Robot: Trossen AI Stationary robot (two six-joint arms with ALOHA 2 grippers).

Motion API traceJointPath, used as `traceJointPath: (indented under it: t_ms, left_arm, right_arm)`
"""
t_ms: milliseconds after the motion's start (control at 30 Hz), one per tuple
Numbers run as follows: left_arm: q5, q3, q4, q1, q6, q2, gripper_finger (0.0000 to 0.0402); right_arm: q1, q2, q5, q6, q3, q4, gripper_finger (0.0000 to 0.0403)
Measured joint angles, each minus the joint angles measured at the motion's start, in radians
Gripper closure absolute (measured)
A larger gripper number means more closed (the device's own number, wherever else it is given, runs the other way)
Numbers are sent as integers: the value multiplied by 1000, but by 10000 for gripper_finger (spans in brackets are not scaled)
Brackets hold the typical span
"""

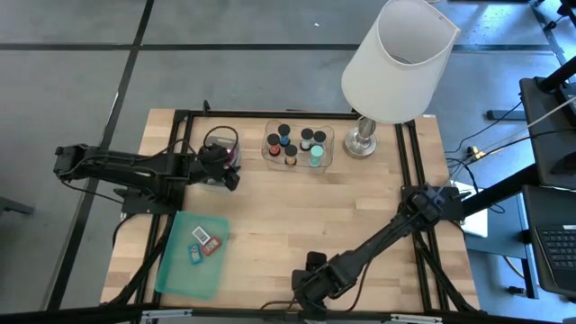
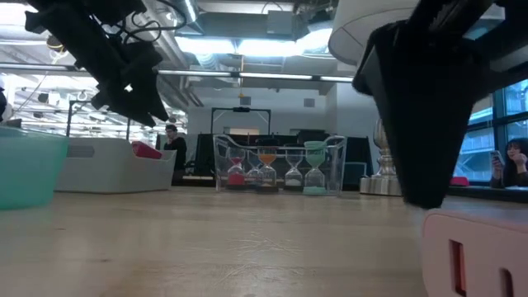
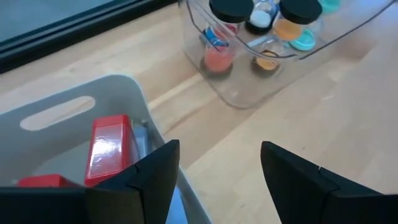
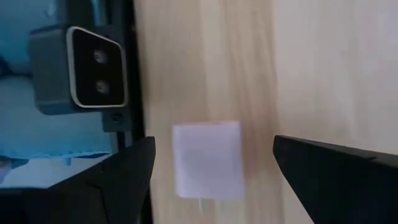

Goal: Pick & Place Office items
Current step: Put the pink charger adapter into the gray bin

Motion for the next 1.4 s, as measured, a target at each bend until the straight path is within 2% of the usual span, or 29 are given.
traceJointPath:
  t_ms: [400, 533, 733, 900, 1000, 1167, 1333, 1400]
  left_arm:
    - [34, 1, 0, 0, 19, 0, 180]
    - [34, 1, 0, 0, 26, 0, 182]
    - [64, 1, 33, 0, 43, 0, 182]
    - [138, 1, 149, 0, 109, 0, 187]
    - [236, 1, 240, 0, 146, -8, 189]
    - [414, 1, 367, 0, 145, -24, 190]
    - [534, 1, 484, -1, 60, -22, 188]
    - [558, 1, 523, -7, 24, -21, 188]
  right_arm:
    - [20, 52, 28, -143, 0, 5, 83]
    - [20, 52, 27, -156, 0, 3, 120]
    - [20, 52, 27, -152, 0, 4, 207]
    - [16, 49, 48, -153, 0, -9, 213]
    - [8, 27, 129, -148, 0, -81, 213]
    - [-18, -82, 359, -126, 0, -215, 213]
    - [-69, -197, 654, -150, 1, -184, 207]
    - [-99, -228, 727, -187, 1, -160, 204]
